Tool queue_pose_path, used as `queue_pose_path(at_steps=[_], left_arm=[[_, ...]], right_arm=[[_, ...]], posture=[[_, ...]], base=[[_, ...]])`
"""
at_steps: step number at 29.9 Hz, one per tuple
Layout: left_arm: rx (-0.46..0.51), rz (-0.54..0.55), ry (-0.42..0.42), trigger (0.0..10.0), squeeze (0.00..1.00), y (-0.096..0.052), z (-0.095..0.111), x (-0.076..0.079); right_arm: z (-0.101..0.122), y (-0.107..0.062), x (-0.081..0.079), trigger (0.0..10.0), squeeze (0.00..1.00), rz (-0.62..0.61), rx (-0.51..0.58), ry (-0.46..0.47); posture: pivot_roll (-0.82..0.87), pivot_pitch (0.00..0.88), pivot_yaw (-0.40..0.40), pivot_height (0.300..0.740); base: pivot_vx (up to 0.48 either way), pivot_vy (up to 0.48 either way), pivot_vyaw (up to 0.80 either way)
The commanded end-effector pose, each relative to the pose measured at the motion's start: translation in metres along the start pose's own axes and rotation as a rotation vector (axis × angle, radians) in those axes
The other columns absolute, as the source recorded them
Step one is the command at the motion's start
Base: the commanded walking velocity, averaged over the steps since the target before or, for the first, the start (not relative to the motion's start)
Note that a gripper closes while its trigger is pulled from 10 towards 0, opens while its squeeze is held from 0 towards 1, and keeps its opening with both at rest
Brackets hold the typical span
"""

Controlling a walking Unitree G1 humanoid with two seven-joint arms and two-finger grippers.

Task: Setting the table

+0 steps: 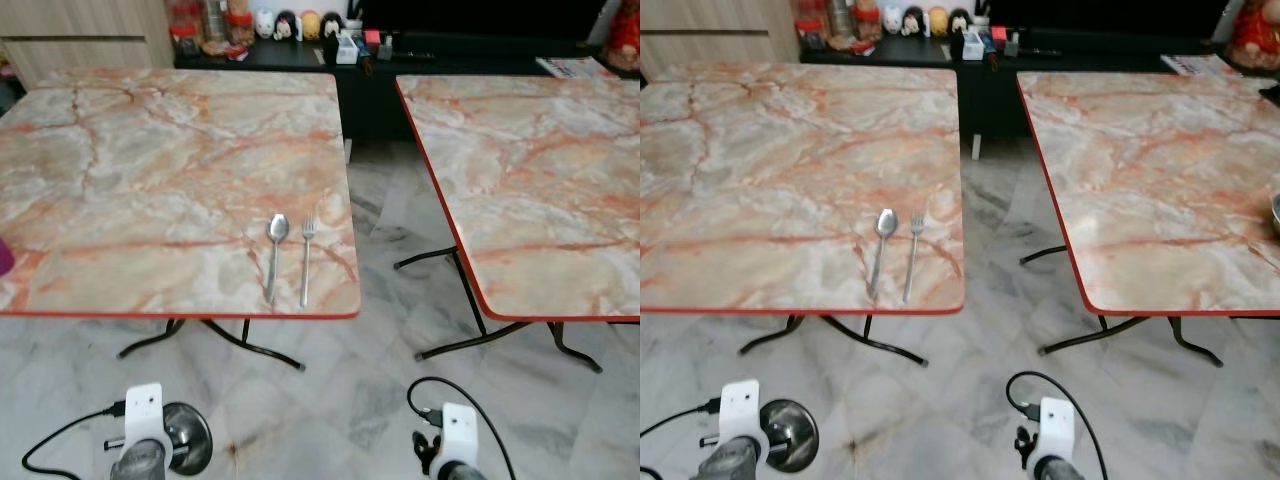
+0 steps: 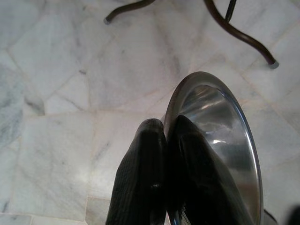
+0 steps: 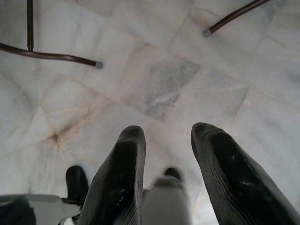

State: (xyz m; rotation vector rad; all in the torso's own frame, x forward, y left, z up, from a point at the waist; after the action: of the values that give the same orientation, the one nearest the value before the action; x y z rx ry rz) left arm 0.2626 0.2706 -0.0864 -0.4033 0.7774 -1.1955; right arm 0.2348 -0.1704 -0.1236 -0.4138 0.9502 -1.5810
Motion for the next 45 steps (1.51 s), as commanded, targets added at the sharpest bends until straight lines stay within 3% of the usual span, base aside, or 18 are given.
queue_pose_path(at_steps=[1,17,26,30,45], left_arm=[[-0.012,-0.006,-0.019,10.0,0.0,-0.001,-0.004,0.006],[-0.009,-0.015,-0.013,10.0,0.0,-0.001,-0.003,0.008],[-0.017,-0.021,-0.009,10.0,0.0,-0.002,-0.007,0.008],[-0.021,-0.02,-0.009,10.0,0.0,-0.002,-0.009,0.007],[-0.028,-0.019,-0.015,10.0,0.0,-0.003,-0.013,0.006]], right_arm=[[-0.002,-0.002,0.012,10.0,0.0,-0.032,0.0,-0.002],[-0.004,-0.003,0.013,10.0,0.0,-0.035,-0.006,0.027],[-0.004,-0.003,0.012,10.0,0.0,-0.03,-0.001,-0.022],[-0.005,-0.003,0.013,10.0,0.0,-0.037,-0.003,0.028],[-0.01,-0.004,0.015,10.0,0.0,-0.04,-0.014,0.016]], posture=[[0.01,0.076,-0.006,0.74],[-0.01,0.045,-0.005,0.74],[0.0,0.042,-0.004,0.74],[0.0,0.048,-0.002,0.74],[0.0,0.078,-0.004,0.74]], base=[[0.0,-0.454,0.0],[0.0,-0.439,0.1],[0.0,-0.435,0.0],[0.0,-0.434,0.11],[0.0,-0.435,0.0]])
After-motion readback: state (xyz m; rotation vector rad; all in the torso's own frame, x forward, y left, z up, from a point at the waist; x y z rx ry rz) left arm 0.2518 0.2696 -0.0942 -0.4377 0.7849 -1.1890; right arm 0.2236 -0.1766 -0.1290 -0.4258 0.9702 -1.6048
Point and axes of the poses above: a point about 5 cm out from each wrist's last joint towards the gripper, its own y axis pointing out of the wrist towards the gripper, its own z axis along the axis of the wrist's last joint, x = y × z, the point moved 6 cm from there along y, pointing out of the wrist towards the gripper, and after that the axes turned 13 degrees about y, right-handed, at the moved point
